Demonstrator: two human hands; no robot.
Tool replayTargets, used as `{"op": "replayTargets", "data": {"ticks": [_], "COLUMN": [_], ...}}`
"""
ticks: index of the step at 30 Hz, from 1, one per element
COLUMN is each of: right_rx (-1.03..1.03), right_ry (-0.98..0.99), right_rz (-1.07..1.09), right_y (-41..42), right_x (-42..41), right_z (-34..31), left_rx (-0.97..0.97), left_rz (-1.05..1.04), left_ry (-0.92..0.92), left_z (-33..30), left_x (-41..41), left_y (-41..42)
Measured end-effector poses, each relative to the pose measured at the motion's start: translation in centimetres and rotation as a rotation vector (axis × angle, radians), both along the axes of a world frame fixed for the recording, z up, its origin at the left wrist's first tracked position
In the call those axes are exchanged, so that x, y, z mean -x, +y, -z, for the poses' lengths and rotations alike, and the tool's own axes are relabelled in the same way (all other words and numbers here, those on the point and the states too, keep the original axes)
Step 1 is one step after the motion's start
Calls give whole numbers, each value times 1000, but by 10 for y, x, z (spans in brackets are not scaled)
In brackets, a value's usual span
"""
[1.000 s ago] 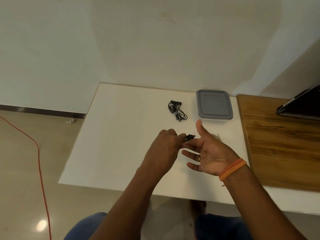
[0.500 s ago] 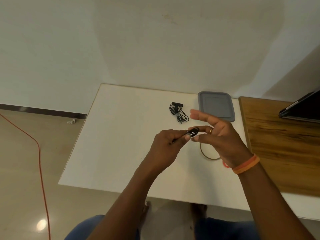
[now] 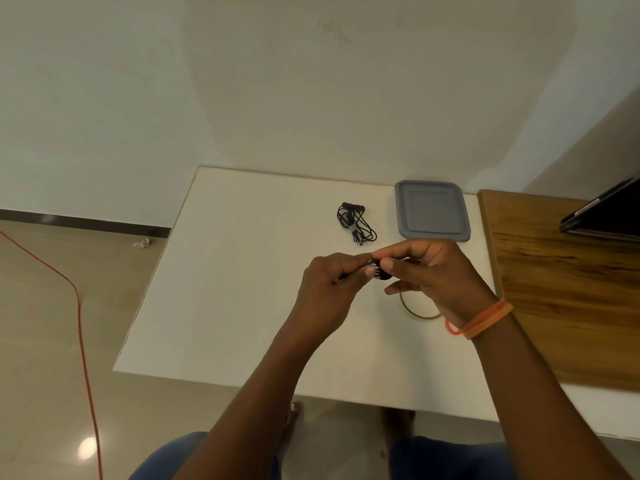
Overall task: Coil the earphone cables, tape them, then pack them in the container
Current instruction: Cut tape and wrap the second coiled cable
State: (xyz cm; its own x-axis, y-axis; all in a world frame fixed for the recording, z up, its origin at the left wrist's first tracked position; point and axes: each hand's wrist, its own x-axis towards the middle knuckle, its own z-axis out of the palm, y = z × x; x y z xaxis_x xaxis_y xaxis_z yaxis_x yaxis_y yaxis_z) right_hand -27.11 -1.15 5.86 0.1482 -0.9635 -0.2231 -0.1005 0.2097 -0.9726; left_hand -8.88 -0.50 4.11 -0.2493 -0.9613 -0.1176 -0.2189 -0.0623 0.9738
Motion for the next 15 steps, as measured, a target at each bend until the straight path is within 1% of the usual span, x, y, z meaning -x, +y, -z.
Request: {"op": "replayTargets", "data": {"ticks": [7, 12, 15], "right_rx": [-84, -74, -96], "right_ry": [-121, -170, -206], "right_rz": [-60, 28, 8], "right_y": [1, 1, 1], "right_x": [0, -4, -4], "right_z": [-4, -3, -5], "left_rx": [-115, -109, -99], "left_rz": [-60, -56, -78], "left_ry": [208, 225, 202], "left_z": [-6, -7, -8], "left_x": [-1, 0, 0], "left_y": [1, 2, 1]}}
